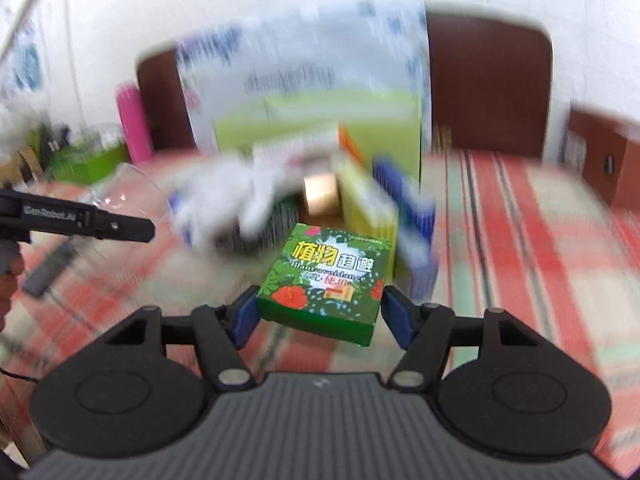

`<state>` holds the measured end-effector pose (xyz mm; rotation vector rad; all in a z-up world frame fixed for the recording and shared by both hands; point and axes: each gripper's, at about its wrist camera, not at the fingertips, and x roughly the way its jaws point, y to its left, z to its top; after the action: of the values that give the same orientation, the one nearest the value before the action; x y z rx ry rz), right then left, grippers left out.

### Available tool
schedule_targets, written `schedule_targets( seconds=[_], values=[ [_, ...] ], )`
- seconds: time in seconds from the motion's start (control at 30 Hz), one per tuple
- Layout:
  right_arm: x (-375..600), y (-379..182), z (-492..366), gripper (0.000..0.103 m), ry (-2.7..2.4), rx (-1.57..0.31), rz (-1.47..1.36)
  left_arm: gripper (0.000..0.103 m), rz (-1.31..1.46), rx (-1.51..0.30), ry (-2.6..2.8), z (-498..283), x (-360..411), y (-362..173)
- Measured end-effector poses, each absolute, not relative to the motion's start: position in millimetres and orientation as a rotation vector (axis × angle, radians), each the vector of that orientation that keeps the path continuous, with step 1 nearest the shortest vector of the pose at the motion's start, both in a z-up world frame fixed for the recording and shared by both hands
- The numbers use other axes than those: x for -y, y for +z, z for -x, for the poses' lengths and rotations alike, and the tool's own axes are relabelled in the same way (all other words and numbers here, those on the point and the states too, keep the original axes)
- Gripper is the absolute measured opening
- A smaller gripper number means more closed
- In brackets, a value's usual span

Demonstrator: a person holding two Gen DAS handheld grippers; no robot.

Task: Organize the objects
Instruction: 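Close left gripper on the cup while right gripper closes on the green box, then carry cup and green box into the lime-green box and open both grippers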

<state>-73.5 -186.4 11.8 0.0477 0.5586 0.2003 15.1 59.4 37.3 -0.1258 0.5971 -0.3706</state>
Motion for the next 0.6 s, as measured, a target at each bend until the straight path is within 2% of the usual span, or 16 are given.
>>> schedule_targets(
  seconds=[0.13,0.3,0.4,0.6],
  values=[
    [192.5,53.0,47.6,0.064,0.226,-0.422,-0.033,0.047,0.095,-0.490,-0.388,-42.2,-51.2,76.3],
    [186.0,85.2,-26.0,0.064,0.226,-0.391,-0.046,0.048,0.090,-0.428,-0.346,-93.1,-39.6,102.9],
    [170.9,85.3,-81.1,0.064,0.180,-0.425,-0.018,0.048,0.129,-0.453,-0.315,-135.5,-37.2,106.1],
    [149.4,47.9,-185.0,0.064,0.086,-0.547,0.048,0.048,0.081,-0.518,-0.233,-214.7,-23.2,85.9]
  ],
)
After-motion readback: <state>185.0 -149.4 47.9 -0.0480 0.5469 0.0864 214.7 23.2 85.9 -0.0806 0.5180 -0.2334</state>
